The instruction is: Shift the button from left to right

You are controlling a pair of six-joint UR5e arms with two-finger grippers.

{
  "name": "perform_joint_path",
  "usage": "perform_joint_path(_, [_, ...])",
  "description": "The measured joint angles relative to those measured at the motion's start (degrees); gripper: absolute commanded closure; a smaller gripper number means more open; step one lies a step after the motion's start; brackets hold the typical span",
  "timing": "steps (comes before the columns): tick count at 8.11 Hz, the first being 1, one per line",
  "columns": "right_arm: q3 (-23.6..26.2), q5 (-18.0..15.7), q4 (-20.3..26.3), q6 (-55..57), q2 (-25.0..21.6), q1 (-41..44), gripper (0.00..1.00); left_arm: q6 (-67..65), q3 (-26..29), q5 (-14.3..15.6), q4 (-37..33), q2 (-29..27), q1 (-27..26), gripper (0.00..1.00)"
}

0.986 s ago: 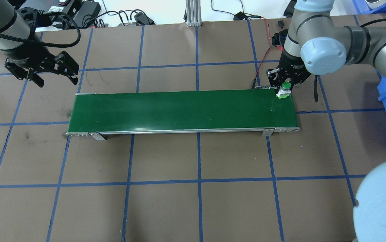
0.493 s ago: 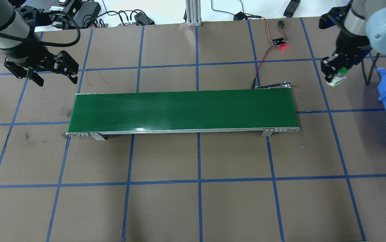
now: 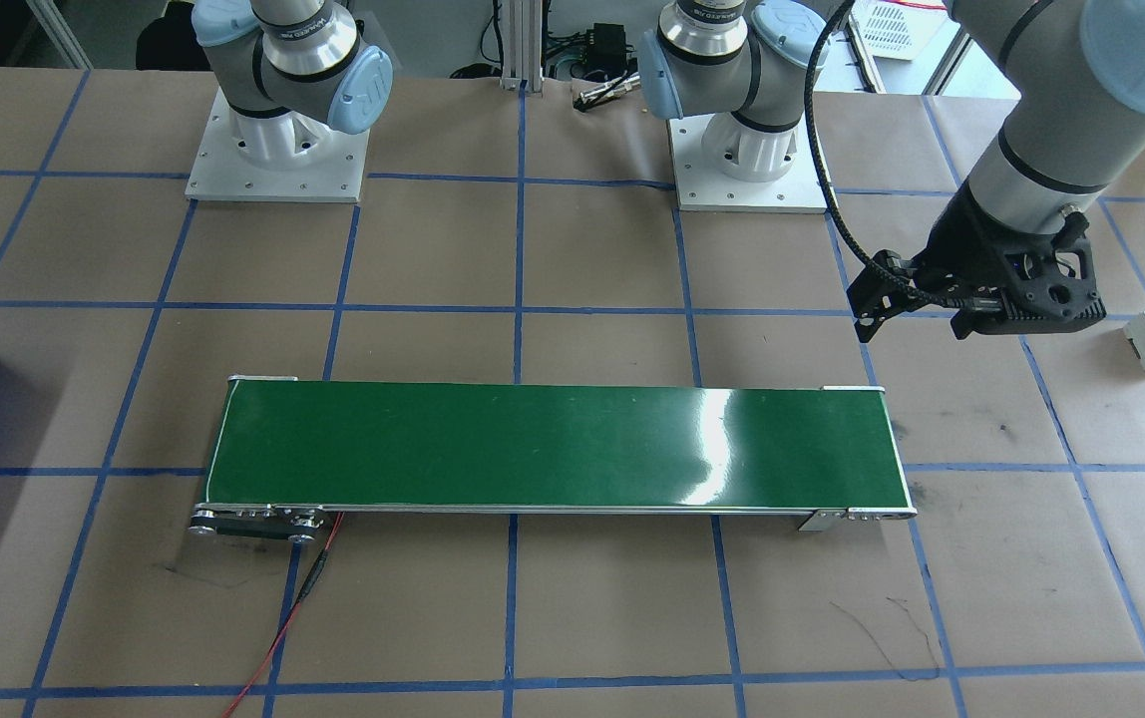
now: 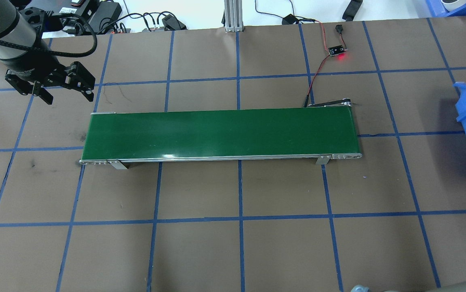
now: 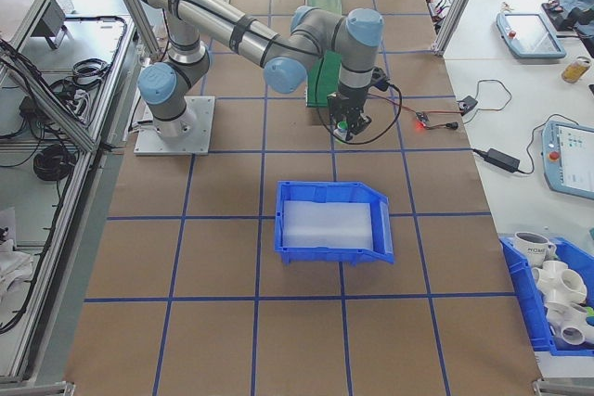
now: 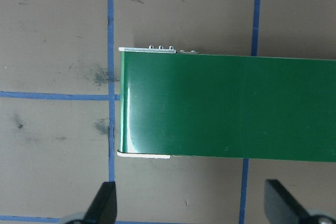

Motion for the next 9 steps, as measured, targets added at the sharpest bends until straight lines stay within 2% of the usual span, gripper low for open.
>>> perform_joint_path(2, [0.12, 0.65, -4.28, -18.71, 1.64, -8.57, 1.0, 0.02, 0.11, 0.72, -0.09, -0.62, 0.06, 0.0])
perform_joint_path(4, [0.18, 5.57, -10.52, -34.61, 6.11, -15.62, 1.0, 0.02, -0.14, 1.03, 0.08, -0.81, 0.08, 0.0])
perform_joint_path(5, [0.25, 7.26, -13.61, -39.02, 8.66, -17.2, 1.0, 0.02, -0.21, 1.11, 0.2, -0.8, 0.09, 0.0])
perform_joint_path(7, [0.79, 8.05, -17.25, -44.26, 13.4, -18.12, 0.91, -0.01, -0.27, 1.15, 0.29, -0.68, 0.06, 0.0])
perform_joint_path(8, [1.19, 7.82, -17.9, -46.23, 14.94, -18.22, 0.85, -0.01, -0.11, 1.17, 0.15, -0.79, 0.07, 0.0])
perform_joint_path(9, [1.85, 7.74, -18.18, -47.32, 15.72, -18.24, 0.57, -0.06, -0.17, 1.22, 0.05, -0.9, 0.07, 0.0])
